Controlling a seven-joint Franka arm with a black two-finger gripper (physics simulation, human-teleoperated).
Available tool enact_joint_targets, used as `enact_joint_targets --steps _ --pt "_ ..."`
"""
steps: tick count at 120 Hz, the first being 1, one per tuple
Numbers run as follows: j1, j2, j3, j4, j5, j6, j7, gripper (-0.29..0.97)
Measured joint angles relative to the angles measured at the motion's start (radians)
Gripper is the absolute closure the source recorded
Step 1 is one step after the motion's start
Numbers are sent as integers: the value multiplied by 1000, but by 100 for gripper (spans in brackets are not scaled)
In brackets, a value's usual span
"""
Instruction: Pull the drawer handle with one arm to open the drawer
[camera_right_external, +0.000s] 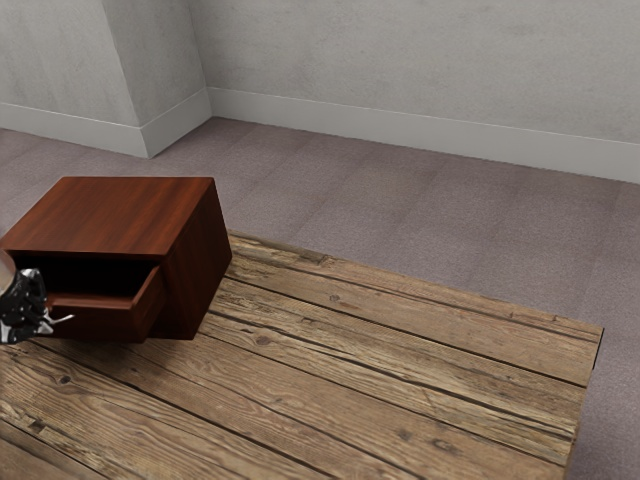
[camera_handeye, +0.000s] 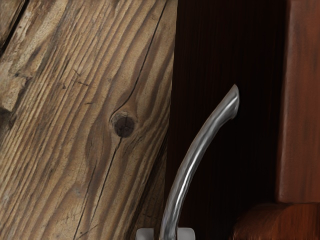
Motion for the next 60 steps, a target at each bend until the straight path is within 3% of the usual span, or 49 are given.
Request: enact_joint_targets --steps 60 --pt "19 -74 -1 -31 6 -59 6 79"
